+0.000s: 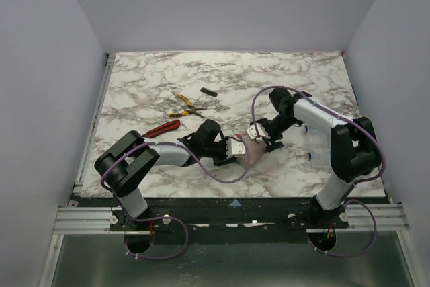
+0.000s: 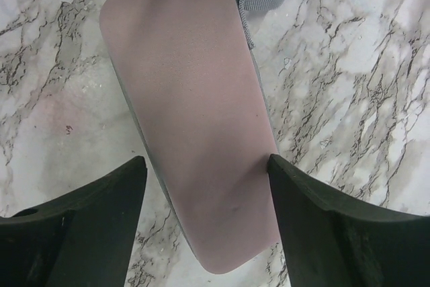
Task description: Open the umbrella
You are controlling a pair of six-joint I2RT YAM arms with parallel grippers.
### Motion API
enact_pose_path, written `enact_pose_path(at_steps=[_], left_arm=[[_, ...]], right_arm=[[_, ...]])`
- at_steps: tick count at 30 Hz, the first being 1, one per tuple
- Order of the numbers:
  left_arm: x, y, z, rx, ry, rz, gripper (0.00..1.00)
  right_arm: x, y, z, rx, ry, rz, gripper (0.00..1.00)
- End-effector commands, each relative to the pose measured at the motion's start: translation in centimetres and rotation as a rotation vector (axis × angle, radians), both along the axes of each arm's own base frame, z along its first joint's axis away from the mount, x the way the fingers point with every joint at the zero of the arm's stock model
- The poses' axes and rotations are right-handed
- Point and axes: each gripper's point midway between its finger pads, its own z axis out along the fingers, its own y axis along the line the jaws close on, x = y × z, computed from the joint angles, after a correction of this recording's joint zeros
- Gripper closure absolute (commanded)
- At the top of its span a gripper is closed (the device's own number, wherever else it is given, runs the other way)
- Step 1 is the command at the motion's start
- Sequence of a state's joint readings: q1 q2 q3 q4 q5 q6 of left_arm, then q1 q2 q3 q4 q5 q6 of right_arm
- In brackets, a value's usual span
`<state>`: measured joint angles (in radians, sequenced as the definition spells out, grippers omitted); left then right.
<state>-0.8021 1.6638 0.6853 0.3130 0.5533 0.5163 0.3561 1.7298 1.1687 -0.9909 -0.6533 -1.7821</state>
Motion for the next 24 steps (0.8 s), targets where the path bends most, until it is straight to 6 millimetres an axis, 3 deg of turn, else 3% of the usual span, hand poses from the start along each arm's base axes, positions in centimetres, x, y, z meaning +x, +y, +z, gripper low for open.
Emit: enact_pose_path(at_steps=[1, 4, 7, 17, 24], left_arm=[[0.8, -1.6, 1.0, -0.042, -0.03, -0.026, 0.61], [0.8, -1.8, 1.0, -0.051, -0.031, -0.031, 0.6], [0.6, -2.0, 1.0, -0.058, -0.033, -0.044, 0.66], [0.4, -2.5, 2.2, -0.098, -0.019, -0.048, 1.0], [-1.0, -1.2, 1.4, -0.066, 0.018, -0.053, 1.0]], right_arm=[[-1.3, -1.4, -2.2, -0.072, 0.023, 0.023, 0.26], [-1.6, -1.6, -2.4, -0.072, 0.014, 0.039, 0.27], [-1.6, -1.6, -2.4, -0.067, 0.005, 0.033, 0.28], [-1.6, -1.6, -2.8, -0.069, 0.007, -0.012, 0.3], [-0.9, -1.7, -3.0, -0.083, -0.005, -0.058, 0.35]])
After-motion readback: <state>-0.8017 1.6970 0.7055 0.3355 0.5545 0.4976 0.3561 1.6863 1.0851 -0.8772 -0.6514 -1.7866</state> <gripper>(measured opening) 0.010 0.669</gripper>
